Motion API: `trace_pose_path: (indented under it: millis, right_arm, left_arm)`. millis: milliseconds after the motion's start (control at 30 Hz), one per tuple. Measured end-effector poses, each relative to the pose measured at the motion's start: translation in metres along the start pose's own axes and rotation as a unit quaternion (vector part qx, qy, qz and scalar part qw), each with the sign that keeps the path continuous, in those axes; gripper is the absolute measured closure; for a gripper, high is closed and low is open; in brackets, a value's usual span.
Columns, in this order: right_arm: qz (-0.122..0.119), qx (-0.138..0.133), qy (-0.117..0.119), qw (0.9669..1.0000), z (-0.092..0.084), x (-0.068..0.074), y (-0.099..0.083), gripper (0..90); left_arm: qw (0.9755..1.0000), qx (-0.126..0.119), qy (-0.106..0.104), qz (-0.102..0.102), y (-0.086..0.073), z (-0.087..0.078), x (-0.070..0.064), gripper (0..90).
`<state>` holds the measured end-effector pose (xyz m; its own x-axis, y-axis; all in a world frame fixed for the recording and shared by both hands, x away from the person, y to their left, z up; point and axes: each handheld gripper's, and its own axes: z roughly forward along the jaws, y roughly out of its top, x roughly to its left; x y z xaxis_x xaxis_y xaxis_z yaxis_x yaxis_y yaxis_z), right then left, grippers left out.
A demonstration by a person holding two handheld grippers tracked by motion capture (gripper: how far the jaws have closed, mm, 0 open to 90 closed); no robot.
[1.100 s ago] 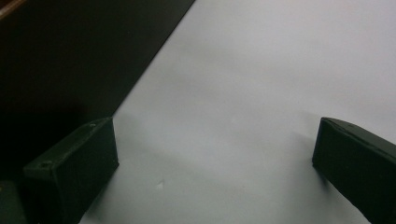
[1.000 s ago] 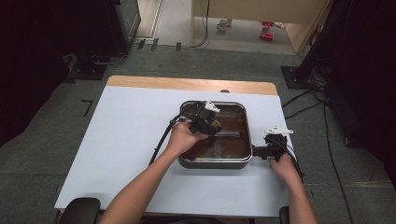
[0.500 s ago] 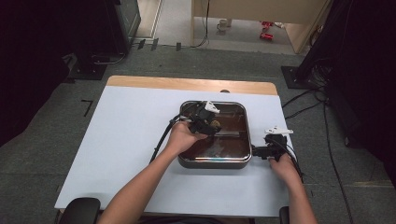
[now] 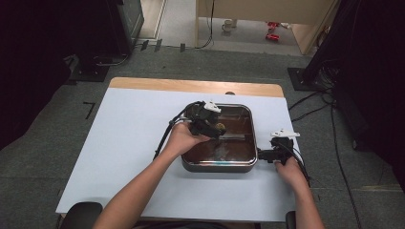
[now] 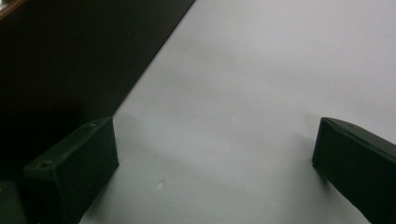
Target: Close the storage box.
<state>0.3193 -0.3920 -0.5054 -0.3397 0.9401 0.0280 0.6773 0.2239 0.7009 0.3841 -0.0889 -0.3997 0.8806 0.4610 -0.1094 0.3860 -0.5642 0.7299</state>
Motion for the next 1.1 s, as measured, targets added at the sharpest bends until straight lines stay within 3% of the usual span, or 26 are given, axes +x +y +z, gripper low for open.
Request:
trace_pose_path:
  millis: [133, 233, 400, 533, 1100]
  right_arm:
    - [0.0, 0.0, 0.0, 1.0, 0.0, 0.0, 0.0, 0.0]
    - [0.0, 0.0, 0.0, 1.0, 0.0, 0.0, 0.0, 0.0]
    - [0.0, 0.0, 0.0, 1.0, 0.0, 0.0, 0.0, 0.0]
    - [0.001, 0.0, 0.0, 1.0, 0.0, 0.0, 0.0, 0.0]
    - [0.0, 0.0, 0.0, 1.0, 0.0, 0.0, 0.0, 0.0]
  left_arm:
    - [0.9998, -0.017, 0.001, -0.008, -0.001, -0.014, 0.001, 37.5]
    - [0.9998, -0.022, -0.001, 0.003, -0.003, -0.024, 0.003, 30.7]
    - [0.9986, -0.05, -0.008, -0.017, -0.014, -0.038, 0.007, 30.0]
    - [0.9986, -0.05, 0.005, -0.015, -0.023, -0.047, 0.009, 27.6]
    - [0.9965, -0.054, 0.037, -0.051, -0.069, -0.084, 0.026, 27.6]
